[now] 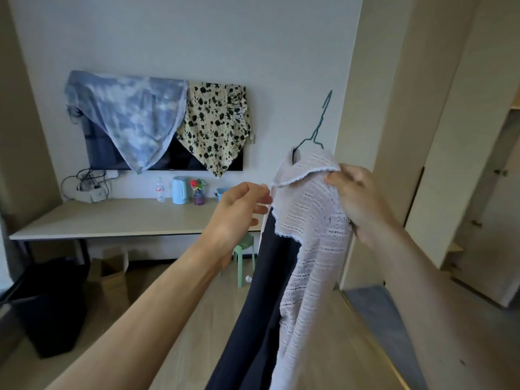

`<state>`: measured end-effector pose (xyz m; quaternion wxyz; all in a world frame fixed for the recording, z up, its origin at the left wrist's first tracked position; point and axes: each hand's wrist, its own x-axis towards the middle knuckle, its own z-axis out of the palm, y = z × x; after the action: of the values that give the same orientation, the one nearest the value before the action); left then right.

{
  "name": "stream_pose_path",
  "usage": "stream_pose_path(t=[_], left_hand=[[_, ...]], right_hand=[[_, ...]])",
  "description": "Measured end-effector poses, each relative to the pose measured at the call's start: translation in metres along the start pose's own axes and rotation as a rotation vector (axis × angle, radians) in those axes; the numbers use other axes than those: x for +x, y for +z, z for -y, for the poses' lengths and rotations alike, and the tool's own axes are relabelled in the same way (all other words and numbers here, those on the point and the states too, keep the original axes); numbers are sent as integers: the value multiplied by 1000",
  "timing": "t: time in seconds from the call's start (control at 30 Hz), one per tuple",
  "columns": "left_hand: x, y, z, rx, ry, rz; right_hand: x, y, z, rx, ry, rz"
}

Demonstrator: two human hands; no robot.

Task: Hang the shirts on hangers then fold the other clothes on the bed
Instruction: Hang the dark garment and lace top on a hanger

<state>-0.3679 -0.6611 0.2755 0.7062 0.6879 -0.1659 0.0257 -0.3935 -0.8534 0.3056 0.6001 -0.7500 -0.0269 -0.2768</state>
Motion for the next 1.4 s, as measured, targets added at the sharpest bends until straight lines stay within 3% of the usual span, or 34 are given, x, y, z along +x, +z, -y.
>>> stream_pose_path(t=[0.37, 0.67, 0.87, 1.4], left_hand=[[205, 21, 101, -124, -5, 234], [349, 106, 155, -130, -65, 487], [421, 205, 183, -152, -39, 654], [574, 560, 207, -337, 40, 995]], right_hand=[[134, 27, -129, -102, 51, -192], [225, -18, -196, -278, 170, -401], [276, -86, -239, -310, 163, -516], [429, -355, -338, -474, 189, -765]])
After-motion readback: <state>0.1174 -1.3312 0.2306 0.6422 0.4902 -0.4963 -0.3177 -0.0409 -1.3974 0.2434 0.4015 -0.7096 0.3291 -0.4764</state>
